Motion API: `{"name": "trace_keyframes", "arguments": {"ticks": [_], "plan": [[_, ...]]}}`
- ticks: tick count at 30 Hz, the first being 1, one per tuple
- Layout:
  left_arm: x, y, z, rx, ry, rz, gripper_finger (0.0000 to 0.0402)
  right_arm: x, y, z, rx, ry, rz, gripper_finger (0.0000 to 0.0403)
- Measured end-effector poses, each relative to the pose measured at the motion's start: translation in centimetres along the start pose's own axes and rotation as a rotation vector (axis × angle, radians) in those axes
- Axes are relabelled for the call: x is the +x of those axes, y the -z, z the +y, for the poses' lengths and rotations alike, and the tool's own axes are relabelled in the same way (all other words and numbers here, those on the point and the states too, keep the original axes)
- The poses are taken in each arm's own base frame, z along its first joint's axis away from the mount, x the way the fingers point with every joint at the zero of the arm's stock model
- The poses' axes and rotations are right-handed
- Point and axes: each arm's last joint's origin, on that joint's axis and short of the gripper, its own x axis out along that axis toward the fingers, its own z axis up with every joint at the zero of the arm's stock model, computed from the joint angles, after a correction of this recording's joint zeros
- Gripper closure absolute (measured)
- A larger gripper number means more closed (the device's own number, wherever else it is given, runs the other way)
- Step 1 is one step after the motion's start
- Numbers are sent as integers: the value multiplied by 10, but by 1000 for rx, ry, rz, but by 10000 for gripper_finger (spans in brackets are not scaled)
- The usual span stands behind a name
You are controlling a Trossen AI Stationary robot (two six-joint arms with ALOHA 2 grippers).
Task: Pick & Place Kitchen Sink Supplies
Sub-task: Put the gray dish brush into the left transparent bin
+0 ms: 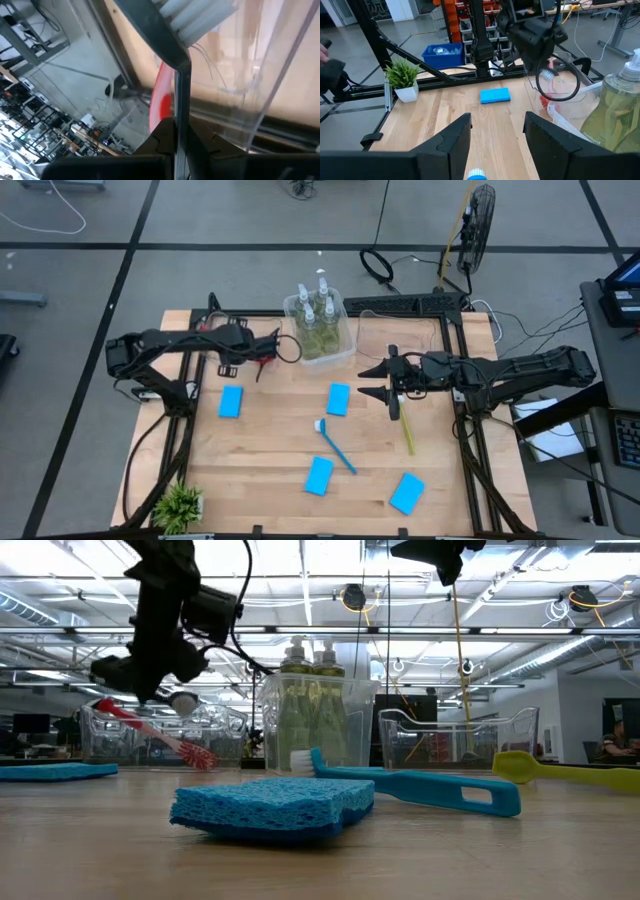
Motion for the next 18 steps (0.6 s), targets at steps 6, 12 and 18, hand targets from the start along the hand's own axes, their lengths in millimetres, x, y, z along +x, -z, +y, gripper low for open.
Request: {"name": "trace_keyframes", "arguments": {"ticks": [6,12,18], "plan": [[11,-4,-8,3,-7,-16,382,0,0,0,0,0,0,232],[16,-7,-12,-11,43,-55,382,0,0,0,0,4,-1,232],[18,-10,-12,6,49,-86,382,0,0,0,0,4,-1,232]]}}
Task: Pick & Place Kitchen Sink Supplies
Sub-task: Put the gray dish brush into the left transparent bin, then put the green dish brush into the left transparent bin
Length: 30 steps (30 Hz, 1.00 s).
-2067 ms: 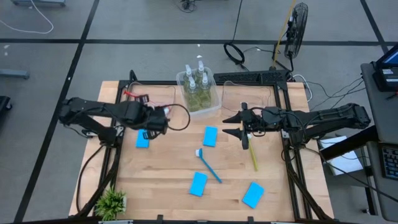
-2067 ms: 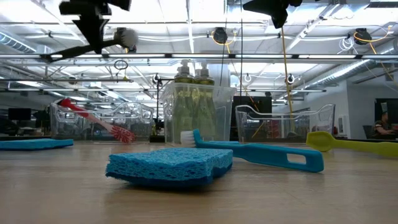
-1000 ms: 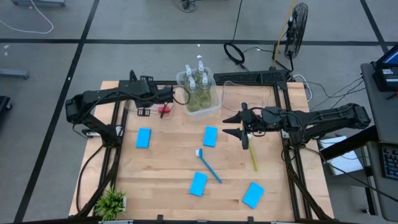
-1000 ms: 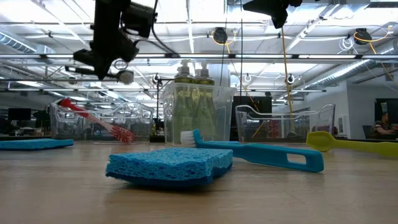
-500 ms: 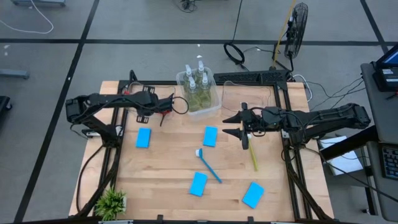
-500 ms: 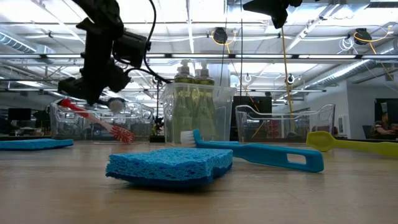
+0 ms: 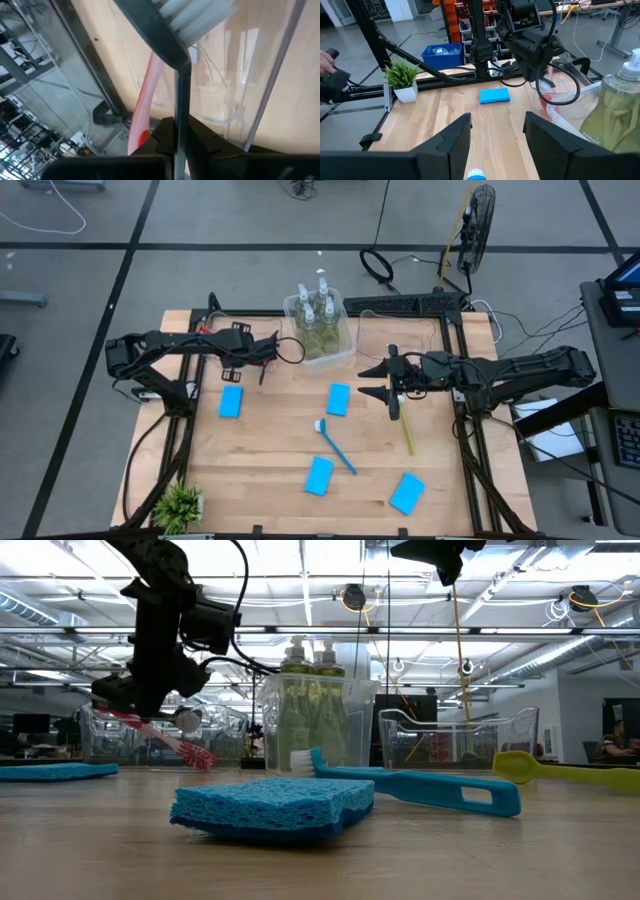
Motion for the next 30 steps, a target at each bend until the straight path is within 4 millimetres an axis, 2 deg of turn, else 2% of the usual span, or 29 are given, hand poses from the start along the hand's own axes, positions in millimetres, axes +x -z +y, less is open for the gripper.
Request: {"name": "trace_keyframes", "arguments": {"ticks": [8,16,30], "plan": [[1,-3,1,13,65,-62,382,0,0,0,34,0,0,232],[1,-4,1,4,58,-72,346,0,0,0,34,0,0,232],[1,-4,1,-17,65,-76,340,0,0,0,34,-4,0,232]]}}
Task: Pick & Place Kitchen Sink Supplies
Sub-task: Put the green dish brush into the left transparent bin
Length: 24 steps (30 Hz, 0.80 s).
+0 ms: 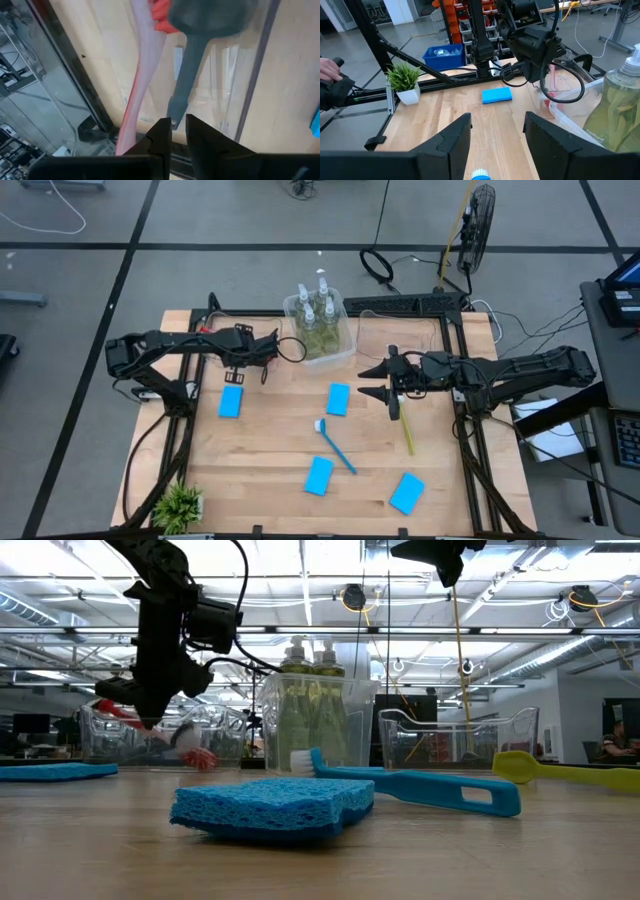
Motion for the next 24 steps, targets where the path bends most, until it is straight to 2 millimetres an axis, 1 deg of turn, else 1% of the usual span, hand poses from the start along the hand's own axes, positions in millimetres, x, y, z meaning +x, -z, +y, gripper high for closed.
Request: {"name": "trace_keyframes", "arguments": {"ticks": [6,11,14,18,24], "plan": [[-1,1,1,6,-51,32,339,0,0,0,0,0,0,232],[-12,1,4,4,-167,93,339,0,0,0,0,0,0,232],[-23,2,6,-22,-195,105,339,0,0,0,0,0,0,232],[-44,0,8,-103,-206,83,339,0,0,0,-7,0,0,232],[-81,-5,10,-304,-150,-42,339,0,0,0,-7,0,0,232]]}}
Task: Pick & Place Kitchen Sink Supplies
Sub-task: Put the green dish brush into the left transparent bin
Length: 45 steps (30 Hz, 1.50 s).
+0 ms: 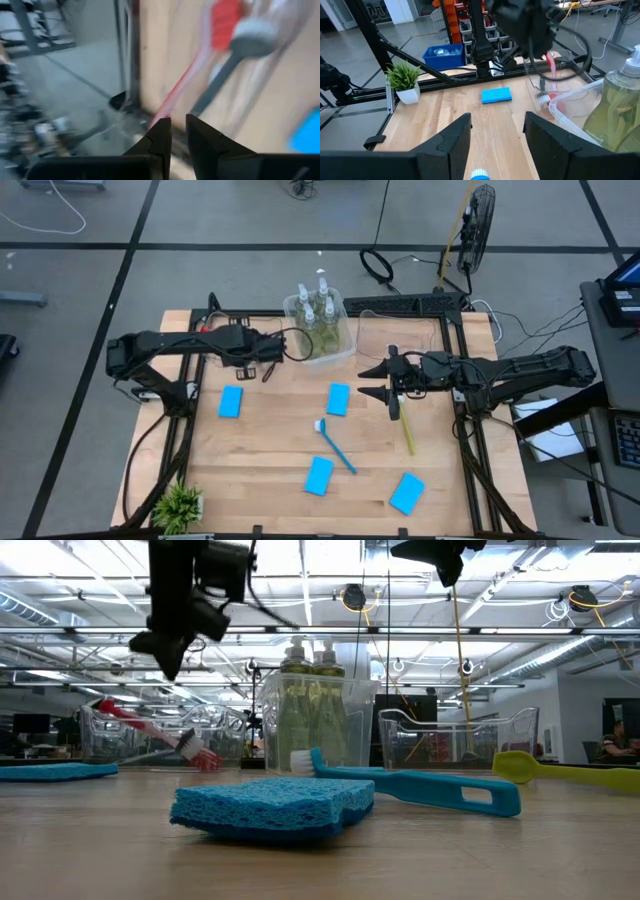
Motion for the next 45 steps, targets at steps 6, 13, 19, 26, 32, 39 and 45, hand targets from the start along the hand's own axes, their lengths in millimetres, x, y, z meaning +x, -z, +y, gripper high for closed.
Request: {"name": "trace_keyframes", "arguments": {"ticks": [6,13,19,26,32,39,45], "plan": [[-38,-10,-2,-185,172,-140,339,0,0,0,0,0,0,232],[-75,-14,-15,-380,323,-245,339,-3,3,-1,-5,8,41,232],[-98,-19,-36,-517,476,-334,339,-16,11,-4,11,31,149,232],[-124,-29,-56,-657,641,-499,339,-35,24,-8,117,83,316,232],[-140,-37,-62,-752,749,-620,339,-43,36,-9,229,75,463,232],[-147,-37,-66,-866,750,-652,339,-52,55,-11,405,124,717,232],[-147,-39,-70,-911,755,-644,339,-65,69,-15,499,264,897,228]]}}
